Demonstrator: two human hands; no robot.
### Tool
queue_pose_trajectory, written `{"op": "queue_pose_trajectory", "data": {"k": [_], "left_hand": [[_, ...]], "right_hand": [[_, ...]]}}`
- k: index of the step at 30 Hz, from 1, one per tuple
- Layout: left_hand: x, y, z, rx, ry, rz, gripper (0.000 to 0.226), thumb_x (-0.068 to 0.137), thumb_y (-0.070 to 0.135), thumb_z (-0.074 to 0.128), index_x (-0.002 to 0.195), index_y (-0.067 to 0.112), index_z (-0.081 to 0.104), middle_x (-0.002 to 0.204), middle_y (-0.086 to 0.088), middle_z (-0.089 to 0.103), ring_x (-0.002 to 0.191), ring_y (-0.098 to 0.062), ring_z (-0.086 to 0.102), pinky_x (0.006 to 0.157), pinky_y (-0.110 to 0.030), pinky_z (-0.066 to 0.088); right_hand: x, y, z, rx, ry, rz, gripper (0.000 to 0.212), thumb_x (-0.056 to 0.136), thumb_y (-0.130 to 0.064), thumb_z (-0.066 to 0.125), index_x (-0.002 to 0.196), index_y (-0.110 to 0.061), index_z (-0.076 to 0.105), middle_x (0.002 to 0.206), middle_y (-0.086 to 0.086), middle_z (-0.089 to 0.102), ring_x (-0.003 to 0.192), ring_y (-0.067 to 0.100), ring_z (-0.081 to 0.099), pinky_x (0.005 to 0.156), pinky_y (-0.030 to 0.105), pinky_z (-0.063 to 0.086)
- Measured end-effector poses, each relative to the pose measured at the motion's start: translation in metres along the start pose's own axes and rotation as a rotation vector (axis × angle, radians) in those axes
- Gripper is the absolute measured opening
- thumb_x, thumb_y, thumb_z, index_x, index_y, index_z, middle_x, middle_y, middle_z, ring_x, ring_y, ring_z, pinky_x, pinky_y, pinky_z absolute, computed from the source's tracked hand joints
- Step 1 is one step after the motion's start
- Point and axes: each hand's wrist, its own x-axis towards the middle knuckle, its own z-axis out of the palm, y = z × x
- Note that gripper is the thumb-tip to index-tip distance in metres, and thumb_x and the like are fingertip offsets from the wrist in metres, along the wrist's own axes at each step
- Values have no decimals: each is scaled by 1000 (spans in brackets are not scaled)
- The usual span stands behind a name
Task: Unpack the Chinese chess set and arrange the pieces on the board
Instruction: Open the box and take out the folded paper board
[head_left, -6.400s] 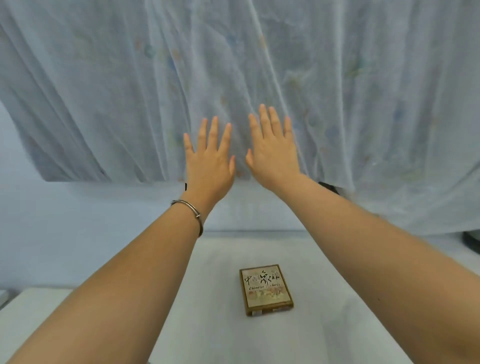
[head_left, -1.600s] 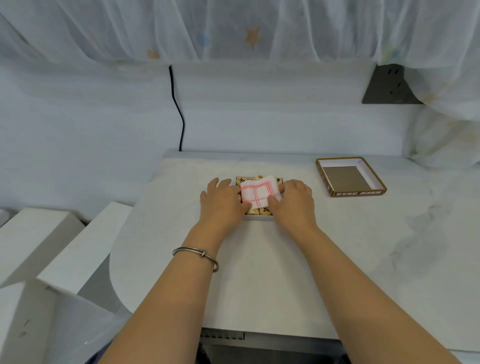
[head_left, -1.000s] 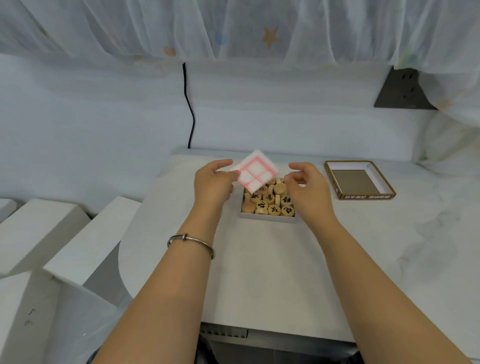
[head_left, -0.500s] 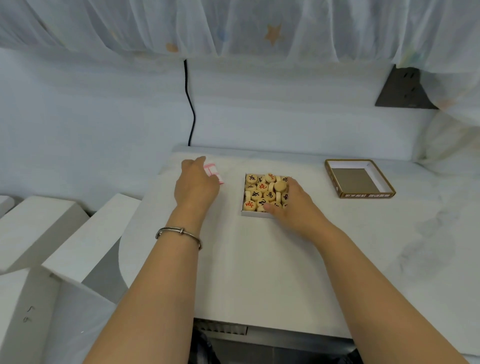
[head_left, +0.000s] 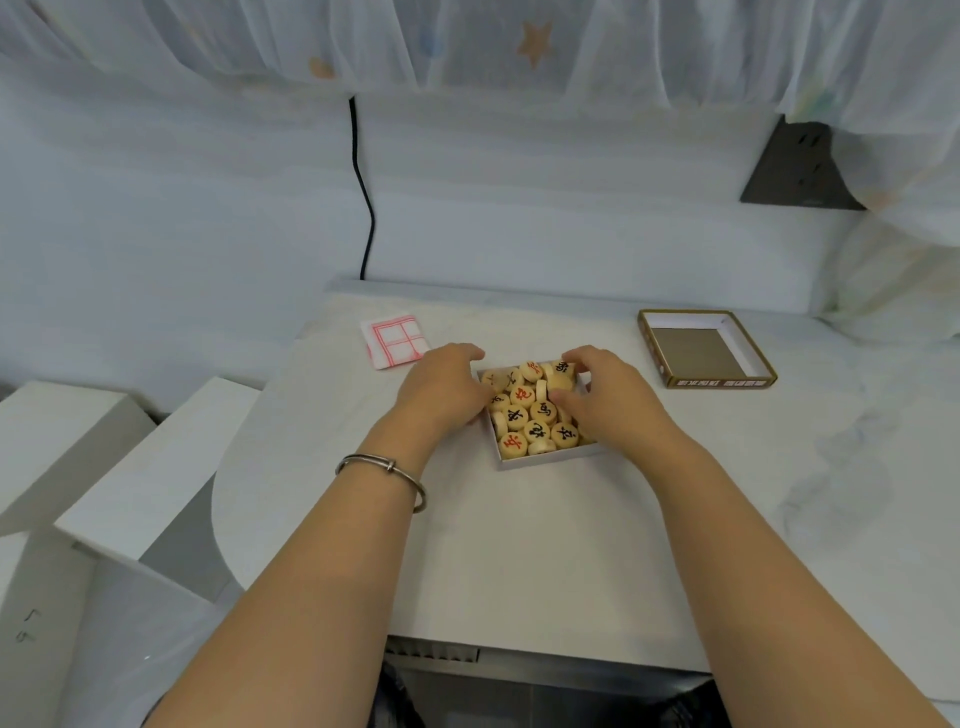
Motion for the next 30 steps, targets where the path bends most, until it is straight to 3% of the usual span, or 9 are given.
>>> {"op": "queue_pose_trajectory", "data": {"k": [4, 8, 11, 14, 17, 23, 26, 30], "left_hand": [[0, 0, 6, 126, 46, 80, 49, 90, 19, 54, 137, 25, 44, 139, 0, 50, 125, -21, 48, 98, -34, 42], [-2, 2, 6, 146, 31, 110, 52, 89, 15, 50, 139, 26, 42, 135, -1, 53, 122, -21, 50, 95, -34, 44], [-2, 2, 6, 146, 32, 136, 47, 91, 15, 50, 136, 27, 46, 131, -1, 56, 120, -20, 51, 94, -33, 44], [-2, 2, 6, 158, 34, 178, 40, 92, 16, 51, 131, 27, 53, 128, 0, 58, 117, -19, 52, 93, -31, 44], [-2, 2, 5, 169, 25, 199, 37, 92, 17, 51, 126, 29, 57, 124, 1, 59, 112, -19, 53, 86, -29, 44], [-2, 3, 4, 197, 39, 214, 30, 92, 24, 54, 120, 31, 63, 118, 3, 61, 101, -17, 56, 74, -26, 43], [-2, 3, 2, 227, 42, 237, 28, 91, 27, 56, 117, 28, 64, 112, 3, 61, 92, -13, 52, 72, -26, 43], [-2, 3, 2, 279, 44, 259, 25, 88, 31, 58, 111, 23, 62, 103, 3, 56, 85, -12, 46, 68, -26, 38]], "right_hand": [[-2, -2, -2, -142, 62, 6, 27, 87, -33, 63, 108, -17, 62, 114, 2, 57, 100, 21, 56, 78, 32, 46], [-1, -1, -6, -146, 65, 31, 22, 84, -32, 63, 90, -12, 67, 99, 3, 63, 86, 20, 60, 69, 30, 47], [0, 2, -13, 86, 116, 90, 21, 84, -28, 60, 86, -8, 67, 86, 5, 68, 79, 19, 63, 70, 33, 51], [2, 3, -21, 489, 131, 176, 12, 86, -22, 63, 86, -10, 65, 68, 1, 64, 54, 5, 60, 59, 22, 51], [7, 9, -26, 767, 119, 245, 18, 81, -8, 69, 97, -5, 62, 70, 5, 63, 48, 6, 58, 52, 20, 50], [8, 19, -21, 383, 262, 78, 12, 82, -13, 69, 78, -18, 59, 78, 1, 65, 65, 13, 62, 63, 26, 52], [6, 17, -20, 122, 163, -11, 15, 80, -10, 70, 77, -21, 60, 79, -7, 62, 73, 10, 58, 61, 20, 43], [-2, 13, -20, -79, 34, -59, 12, 79, -10, 71, 88, -16, 65, 73, -14, 50, 79, 12, 54, 64, 23, 41]]}}
